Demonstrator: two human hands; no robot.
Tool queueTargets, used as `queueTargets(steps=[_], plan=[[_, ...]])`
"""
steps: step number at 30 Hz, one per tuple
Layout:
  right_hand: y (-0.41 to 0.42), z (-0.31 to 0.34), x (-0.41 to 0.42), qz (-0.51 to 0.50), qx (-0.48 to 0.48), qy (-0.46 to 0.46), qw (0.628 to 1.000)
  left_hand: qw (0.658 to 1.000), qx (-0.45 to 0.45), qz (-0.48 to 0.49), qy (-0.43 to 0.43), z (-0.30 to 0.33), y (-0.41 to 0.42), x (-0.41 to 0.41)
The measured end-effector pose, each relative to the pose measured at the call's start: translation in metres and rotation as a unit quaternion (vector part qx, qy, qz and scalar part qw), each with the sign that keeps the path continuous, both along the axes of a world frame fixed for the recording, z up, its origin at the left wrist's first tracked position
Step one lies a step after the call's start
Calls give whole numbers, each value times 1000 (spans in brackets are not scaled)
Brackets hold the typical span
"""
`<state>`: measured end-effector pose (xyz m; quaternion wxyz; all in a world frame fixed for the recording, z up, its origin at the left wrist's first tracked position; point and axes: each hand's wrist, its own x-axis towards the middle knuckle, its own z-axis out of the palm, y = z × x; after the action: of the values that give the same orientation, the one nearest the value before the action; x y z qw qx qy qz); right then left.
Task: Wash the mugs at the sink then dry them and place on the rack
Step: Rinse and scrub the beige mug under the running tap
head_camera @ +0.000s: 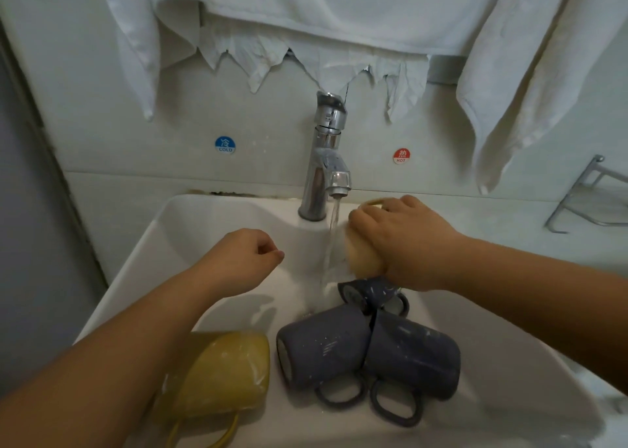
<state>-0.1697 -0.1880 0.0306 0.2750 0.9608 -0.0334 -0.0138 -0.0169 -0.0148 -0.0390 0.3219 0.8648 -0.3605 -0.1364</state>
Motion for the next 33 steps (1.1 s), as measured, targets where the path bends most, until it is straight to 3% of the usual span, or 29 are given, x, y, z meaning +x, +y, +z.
queueTargets(steps=[3,7,11,14,17,19,21,24,26,29,31,33], plan=[[6,4,0,28,-153,49,987,1000,1,-5,2,0,0,-1],[11,4,1,45,-220,70,972,1000,1,-12,5,0,0,-4],[5,-3,0,29,-141,53,988,1000,8,-20,4,0,-2,-7],[0,-9,2,-15,3,-1,1000,1000,8,-24,18,-2,-3,-6],[3,-10,5,-78,165,-60,981,997,-27,-16,72,-1,-5,-9],[9,-9,9,-126,323,-97,933,983,-79,3,167,3,-8,-16],[16,-13,13,-156,467,-131,860,955,-120,26,270,9,-11,-22],[24,-25,23,-164,587,-182,772,910,-147,45,385,12,-15,-26],[29,-33,30,-174,623,-208,734,879,-157,41,448,12,-20,-32],[28,-39,32,-206,699,-187,659,849,-192,56,489,13,-33,-42],[17,-41,24,-205,790,-143,560,853,-202,63,477,17,-41,-43],[2,-39,10,-187,859,-127,459,882,-177,41,435,22,-47,-43]])
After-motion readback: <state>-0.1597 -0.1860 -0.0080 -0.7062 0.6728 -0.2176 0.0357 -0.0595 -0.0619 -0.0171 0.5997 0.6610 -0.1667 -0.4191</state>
